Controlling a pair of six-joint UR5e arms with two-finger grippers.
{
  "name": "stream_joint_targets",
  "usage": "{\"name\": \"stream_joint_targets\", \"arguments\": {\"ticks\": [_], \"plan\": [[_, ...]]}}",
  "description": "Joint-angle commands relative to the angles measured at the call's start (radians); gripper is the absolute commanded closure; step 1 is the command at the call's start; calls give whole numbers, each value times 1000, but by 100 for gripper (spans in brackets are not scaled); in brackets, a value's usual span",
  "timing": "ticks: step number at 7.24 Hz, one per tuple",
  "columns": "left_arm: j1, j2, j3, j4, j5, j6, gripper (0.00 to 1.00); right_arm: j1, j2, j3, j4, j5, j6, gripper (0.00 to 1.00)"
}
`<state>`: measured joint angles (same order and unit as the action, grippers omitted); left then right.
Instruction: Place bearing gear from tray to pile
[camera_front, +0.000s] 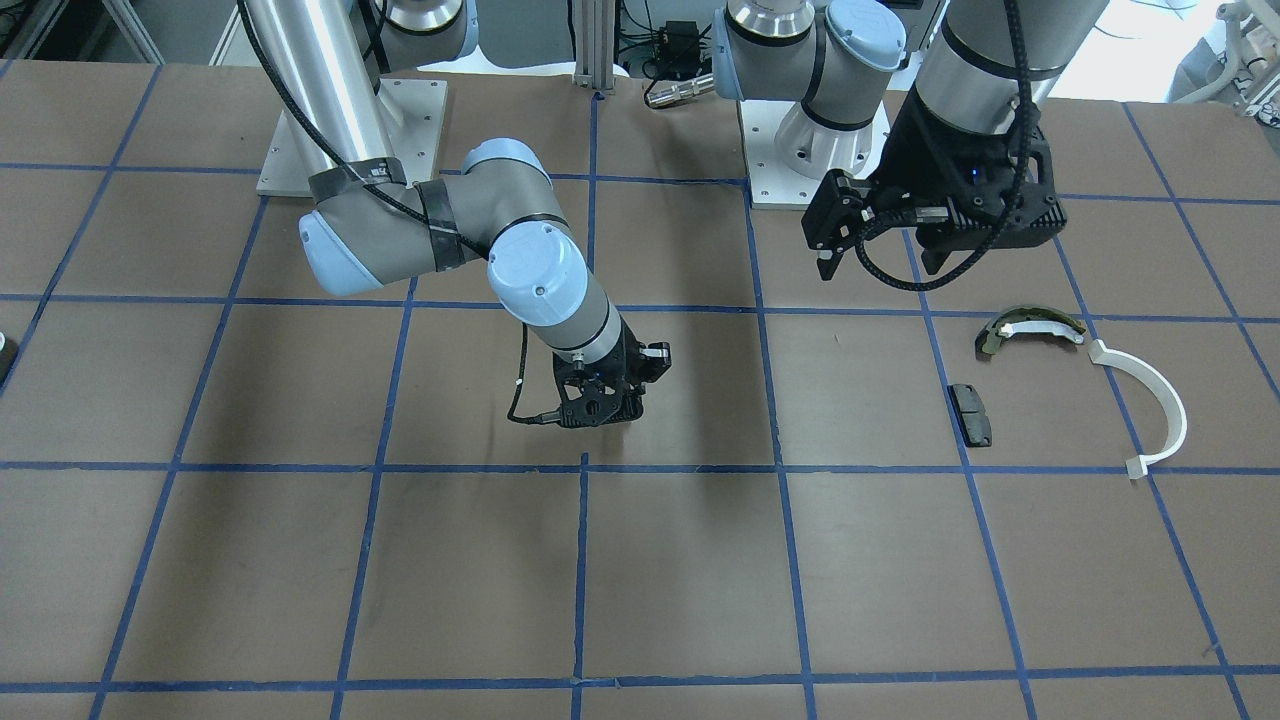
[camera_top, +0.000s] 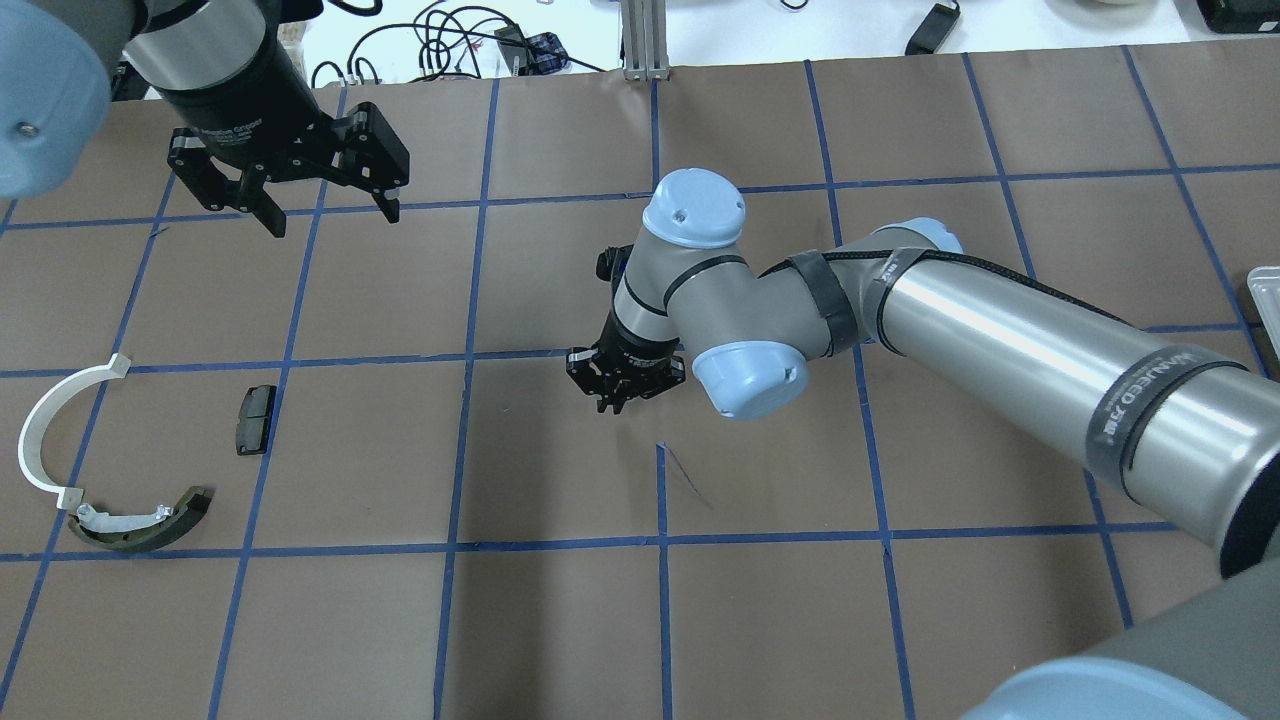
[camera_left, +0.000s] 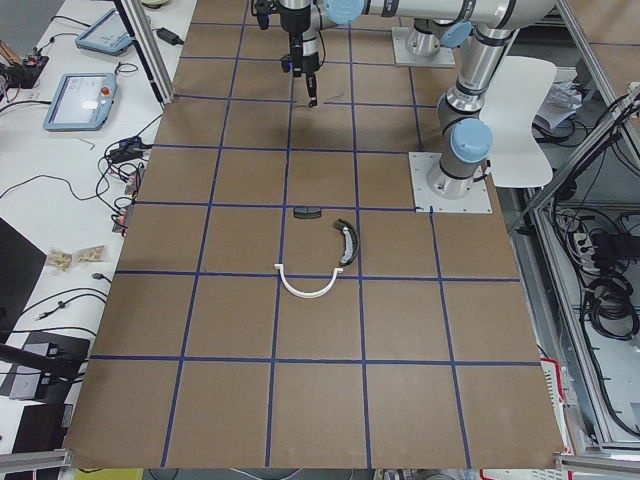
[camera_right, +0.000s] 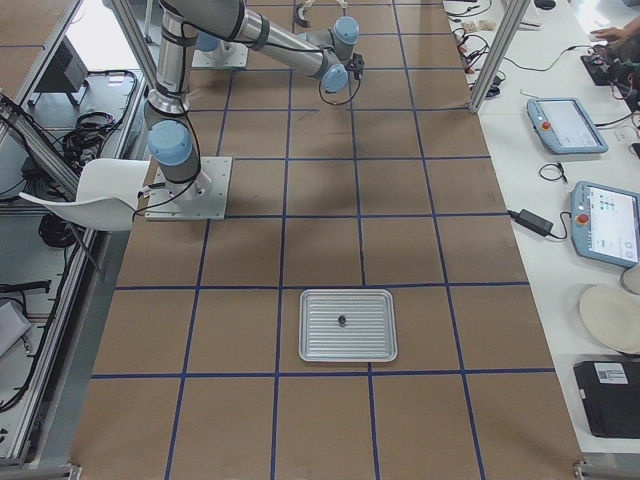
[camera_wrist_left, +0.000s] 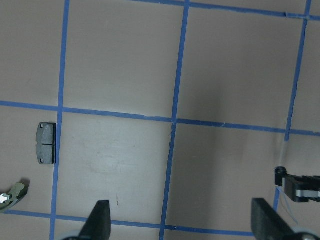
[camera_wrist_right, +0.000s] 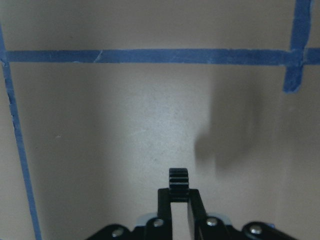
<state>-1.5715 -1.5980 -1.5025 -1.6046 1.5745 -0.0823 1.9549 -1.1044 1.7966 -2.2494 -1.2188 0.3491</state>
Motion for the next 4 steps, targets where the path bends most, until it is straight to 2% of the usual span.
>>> {"name": "stream_joint_targets", "arguments": {"ticks": [1,2,4], "plan": [[-5,-16,-2,50,7,30,0,4,-1,15,-16,1,11,13],[-4,-22,-11,203,5,32,0,1,-15,9,-15,-10,14,0],[-4,-11,-10,123,12,32,0,-98,-110,7,19,-37,-10,0]]}}
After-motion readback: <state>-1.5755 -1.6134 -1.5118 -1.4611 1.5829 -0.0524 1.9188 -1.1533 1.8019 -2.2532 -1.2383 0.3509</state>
